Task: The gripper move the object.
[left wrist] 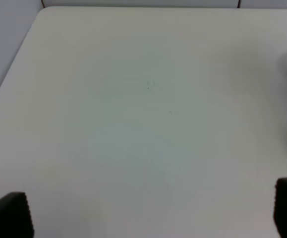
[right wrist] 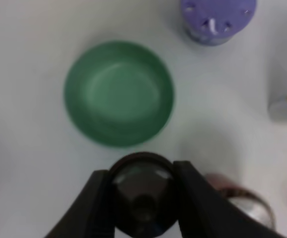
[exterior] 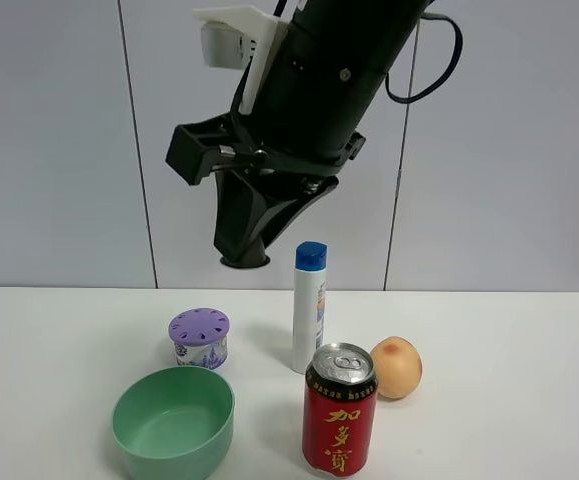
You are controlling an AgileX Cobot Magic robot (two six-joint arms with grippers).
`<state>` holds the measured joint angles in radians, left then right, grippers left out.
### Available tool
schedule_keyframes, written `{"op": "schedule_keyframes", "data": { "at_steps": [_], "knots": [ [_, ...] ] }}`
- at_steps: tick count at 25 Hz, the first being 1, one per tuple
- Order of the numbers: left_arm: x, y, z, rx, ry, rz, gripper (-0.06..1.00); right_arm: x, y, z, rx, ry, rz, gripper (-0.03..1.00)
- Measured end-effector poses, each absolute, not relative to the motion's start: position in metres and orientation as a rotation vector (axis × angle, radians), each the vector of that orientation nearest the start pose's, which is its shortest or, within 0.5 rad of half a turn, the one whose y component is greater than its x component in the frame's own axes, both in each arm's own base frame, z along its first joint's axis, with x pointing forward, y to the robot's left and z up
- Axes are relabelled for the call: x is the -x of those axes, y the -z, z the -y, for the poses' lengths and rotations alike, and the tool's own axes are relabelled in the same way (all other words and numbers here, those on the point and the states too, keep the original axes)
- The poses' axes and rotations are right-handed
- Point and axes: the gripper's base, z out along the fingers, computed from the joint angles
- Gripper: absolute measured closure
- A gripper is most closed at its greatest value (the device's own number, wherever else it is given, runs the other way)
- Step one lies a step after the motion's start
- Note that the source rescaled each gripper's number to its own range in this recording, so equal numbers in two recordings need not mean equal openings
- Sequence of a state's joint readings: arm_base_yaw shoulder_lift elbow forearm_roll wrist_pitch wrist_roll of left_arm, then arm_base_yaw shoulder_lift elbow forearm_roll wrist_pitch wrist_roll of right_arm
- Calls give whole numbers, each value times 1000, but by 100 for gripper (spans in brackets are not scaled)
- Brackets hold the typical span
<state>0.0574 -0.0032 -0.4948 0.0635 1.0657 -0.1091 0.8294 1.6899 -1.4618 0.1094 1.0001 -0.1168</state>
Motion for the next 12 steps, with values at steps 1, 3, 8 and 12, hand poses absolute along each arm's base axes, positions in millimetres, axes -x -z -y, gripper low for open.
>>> {"op": "schedule_keyframes", "data": {
  "at_steps": [1,3,8,12],
  "knots": [
    [5,-276,-5,174,-44,-2043,-6,-234,-302,-272,1235,-334,-2504,97],
    [5,-276,-5,174,-44,-2043,-6,-227,-300,-271,1279,-315,-2544,97],
    [5,-276,-5,174,-44,-2043,-6,-226,-299,-268,1291,-264,-2568,97],
    [5,-276,-5,174,-44,-2043,-6,-227,-297,-262,1216,-174,-2634,97]
  ]
}}
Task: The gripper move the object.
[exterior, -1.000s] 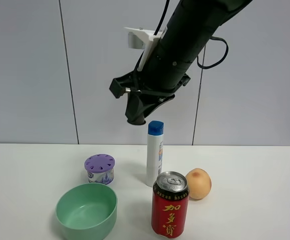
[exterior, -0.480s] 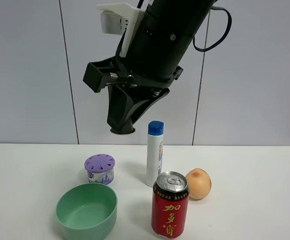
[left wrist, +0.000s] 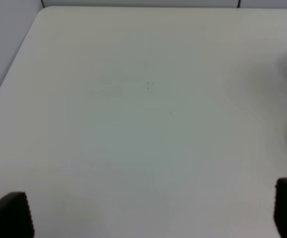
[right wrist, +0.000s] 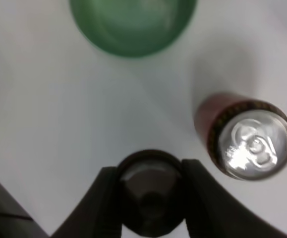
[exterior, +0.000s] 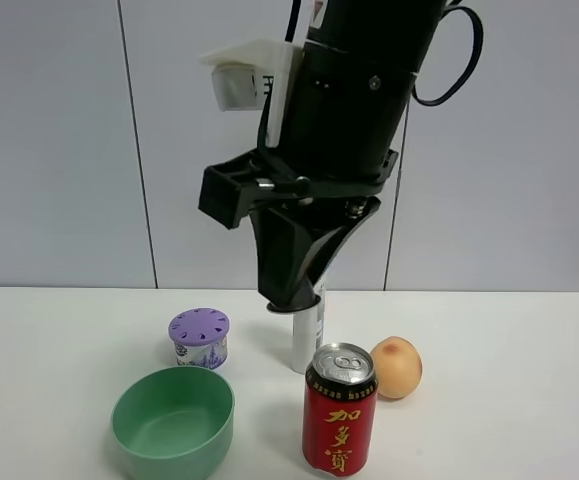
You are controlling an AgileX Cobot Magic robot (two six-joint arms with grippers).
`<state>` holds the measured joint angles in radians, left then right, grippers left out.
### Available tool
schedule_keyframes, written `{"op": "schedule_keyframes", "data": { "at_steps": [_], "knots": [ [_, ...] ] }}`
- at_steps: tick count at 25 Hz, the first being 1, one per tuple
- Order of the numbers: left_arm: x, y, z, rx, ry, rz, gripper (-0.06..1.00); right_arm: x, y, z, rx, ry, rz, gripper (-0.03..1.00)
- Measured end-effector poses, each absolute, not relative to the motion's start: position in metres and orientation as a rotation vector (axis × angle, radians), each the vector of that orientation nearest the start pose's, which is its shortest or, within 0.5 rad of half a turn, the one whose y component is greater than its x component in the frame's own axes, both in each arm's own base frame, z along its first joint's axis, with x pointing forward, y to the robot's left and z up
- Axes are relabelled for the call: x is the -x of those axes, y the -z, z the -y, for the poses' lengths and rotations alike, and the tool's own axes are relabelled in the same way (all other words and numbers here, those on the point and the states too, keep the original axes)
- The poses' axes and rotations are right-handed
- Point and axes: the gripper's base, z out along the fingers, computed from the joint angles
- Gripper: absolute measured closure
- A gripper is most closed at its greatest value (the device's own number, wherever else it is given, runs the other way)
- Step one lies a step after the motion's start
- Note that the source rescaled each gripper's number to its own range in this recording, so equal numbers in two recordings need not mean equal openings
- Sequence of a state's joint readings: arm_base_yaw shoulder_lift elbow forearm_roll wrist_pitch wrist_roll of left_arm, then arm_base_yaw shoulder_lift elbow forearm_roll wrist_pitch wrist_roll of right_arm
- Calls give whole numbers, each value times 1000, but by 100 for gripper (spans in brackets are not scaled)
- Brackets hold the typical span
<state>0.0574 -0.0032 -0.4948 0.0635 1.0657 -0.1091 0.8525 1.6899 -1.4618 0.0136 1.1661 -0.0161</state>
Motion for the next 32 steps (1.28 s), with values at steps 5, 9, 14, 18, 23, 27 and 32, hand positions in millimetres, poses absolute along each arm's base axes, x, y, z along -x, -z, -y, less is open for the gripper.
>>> {"op": "schedule_keyframes", "data": {
  "at_steps": [5,9,14,18,23,27,32],
  "knots": [
    [5,-276,-5,174,-44,-2043,-6,-230,-298,-262,1127,-174,-2644,97],
    [5,-276,-5,174,-44,-2043,-6,-236,-296,-269,1090,-214,-2592,97],
    [5,-276,-5,174,-44,-2043,-6,-252,-265,-288,1121,-225,-2561,97],
    [5,-276,-5,174,-44,-2043,-6,-265,-231,-310,1143,-313,-2503,97],
    [5,-276,-5,174,-44,-2043,-6,-282,-187,-334,1164,-366,-2480,97],
    [5,-276,-5,174,-44,-2043,-6,-299,-179,-354,1196,-377,-2426,97],
    [5,-276,-5,174,-44,-2043,-6,-306,-181,-368,1261,-377,-2432,97]
  ]
}}
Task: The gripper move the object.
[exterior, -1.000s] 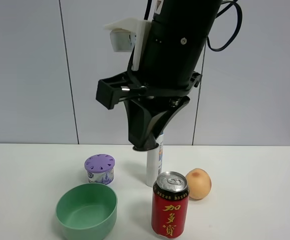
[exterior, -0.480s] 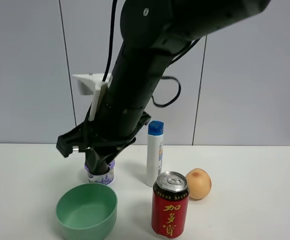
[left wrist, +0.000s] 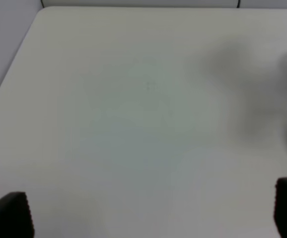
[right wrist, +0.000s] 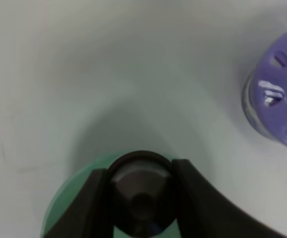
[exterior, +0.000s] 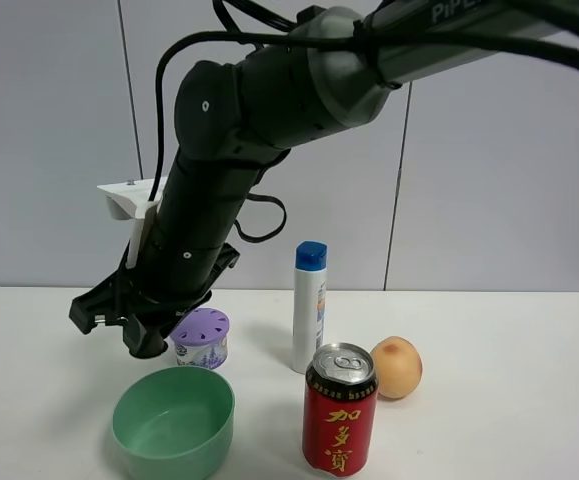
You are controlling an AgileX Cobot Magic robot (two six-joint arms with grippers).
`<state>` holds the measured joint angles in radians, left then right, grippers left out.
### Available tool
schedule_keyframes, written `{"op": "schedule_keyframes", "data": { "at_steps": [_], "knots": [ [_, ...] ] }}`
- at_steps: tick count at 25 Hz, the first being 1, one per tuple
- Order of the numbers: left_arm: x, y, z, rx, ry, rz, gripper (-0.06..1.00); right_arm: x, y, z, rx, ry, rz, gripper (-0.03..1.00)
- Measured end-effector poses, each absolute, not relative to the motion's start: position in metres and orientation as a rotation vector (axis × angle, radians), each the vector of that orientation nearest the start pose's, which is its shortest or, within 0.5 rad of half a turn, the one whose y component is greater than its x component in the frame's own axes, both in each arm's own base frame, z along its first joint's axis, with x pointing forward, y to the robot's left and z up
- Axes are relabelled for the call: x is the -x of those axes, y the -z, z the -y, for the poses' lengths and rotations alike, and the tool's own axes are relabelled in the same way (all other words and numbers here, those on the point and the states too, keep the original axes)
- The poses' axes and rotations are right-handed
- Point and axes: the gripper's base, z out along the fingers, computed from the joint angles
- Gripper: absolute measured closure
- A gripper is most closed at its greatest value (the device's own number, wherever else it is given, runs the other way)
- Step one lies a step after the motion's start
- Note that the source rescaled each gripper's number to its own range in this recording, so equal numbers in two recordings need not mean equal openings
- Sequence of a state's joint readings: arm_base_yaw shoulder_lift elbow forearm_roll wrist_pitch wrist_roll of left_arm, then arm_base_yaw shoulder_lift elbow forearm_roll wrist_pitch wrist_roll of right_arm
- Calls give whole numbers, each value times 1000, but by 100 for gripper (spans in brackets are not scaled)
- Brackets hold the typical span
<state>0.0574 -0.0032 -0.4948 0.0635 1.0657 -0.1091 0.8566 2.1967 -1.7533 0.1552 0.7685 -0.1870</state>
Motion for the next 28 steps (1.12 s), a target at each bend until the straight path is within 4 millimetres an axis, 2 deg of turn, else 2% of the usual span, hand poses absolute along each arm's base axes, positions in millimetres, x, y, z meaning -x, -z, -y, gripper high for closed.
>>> {"op": "schedule_keyframes", "data": {
  "at_steps": [6,9,14,18,23,28],
  "knots": [
    [5,-276,-5,174,-44,-2043,-6,-292,-179,-372,1353,-354,-2480,97],
    [5,-276,-5,174,-44,-2043,-6,-292,-180,-374,1349,-361,-2466,97],
    [5,-276,-5,174,-44,-2043,-6,-298,-181,-380,1294,-390,-2390,97],
    [5,-276,-5,174,-44,-2043,-6,-303,-170,-386,1279,-400,-2379,97],
    [5,-276,-5,174,-44,-2043,-6,-317,-155,-404,1269,-411,-2359,97],
    [5,-276,-5,174,-44,-2043,-6,-331,-152,-421,1243,-436,-2321,97]
  ]
}}
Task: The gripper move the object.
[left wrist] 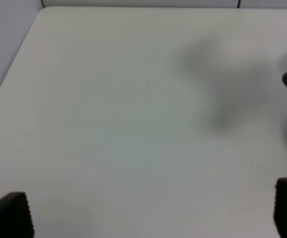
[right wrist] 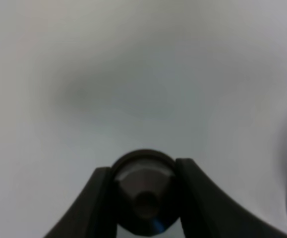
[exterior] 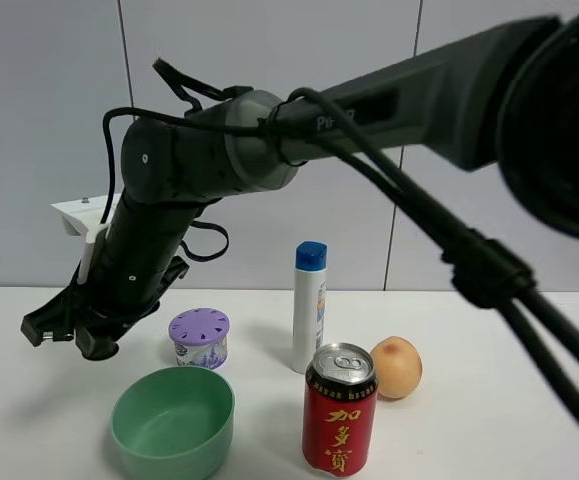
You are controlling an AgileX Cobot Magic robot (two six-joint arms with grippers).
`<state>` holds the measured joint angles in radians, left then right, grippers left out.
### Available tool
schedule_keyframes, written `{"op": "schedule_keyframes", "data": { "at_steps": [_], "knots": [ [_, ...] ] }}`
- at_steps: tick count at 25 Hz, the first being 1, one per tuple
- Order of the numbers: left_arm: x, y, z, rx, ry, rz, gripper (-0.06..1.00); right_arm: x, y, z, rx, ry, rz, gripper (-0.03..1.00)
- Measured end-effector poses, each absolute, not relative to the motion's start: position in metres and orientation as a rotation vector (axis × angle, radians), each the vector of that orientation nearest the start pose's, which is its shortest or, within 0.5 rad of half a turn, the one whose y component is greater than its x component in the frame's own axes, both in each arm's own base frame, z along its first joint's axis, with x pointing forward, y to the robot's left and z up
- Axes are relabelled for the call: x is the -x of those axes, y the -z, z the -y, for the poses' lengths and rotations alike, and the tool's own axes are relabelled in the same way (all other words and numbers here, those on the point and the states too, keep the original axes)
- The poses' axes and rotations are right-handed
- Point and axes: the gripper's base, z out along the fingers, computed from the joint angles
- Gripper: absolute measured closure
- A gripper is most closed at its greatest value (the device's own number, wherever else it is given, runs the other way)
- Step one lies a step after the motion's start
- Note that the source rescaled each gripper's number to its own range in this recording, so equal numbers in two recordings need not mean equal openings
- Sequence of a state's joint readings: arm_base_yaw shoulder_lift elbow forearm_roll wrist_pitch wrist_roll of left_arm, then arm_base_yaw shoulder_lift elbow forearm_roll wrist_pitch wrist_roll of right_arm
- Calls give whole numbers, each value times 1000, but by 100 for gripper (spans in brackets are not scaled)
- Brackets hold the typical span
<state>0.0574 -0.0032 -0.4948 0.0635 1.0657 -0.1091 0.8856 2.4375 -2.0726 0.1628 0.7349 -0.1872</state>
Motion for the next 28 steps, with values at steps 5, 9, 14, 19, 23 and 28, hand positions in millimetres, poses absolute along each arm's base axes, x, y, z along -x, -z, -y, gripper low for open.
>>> {"op": "schedule_keyframes", "data": {
  "at_steps": [5,9,14,19,23,28],
  "knots": [
    [5,-276,-5,174,-44,-2043,-6,-338,-142,-427,1236,-422,-2333,97],
    [5,-276,-5,174,-44,-2043,-6,-344,-136,-421,1245,-382,-2349,97],
    [5,-276,-5,174,-44,-2043,-6,-356,-136,-411,1212,-361,-2362,97],
    [5,-276,-5,174,-44,-2043,-6,-361,-135,-407,1198,-355,-2365,97],
    [5,-276,-5,174,-44,-2043,-6,-362,-120,-408,1211,-337,-2382,97],
    [5,-276,-5,174,-44,-2043,-6,-362,-109,-407,1221,-324,-2396,97]
  ]
}}
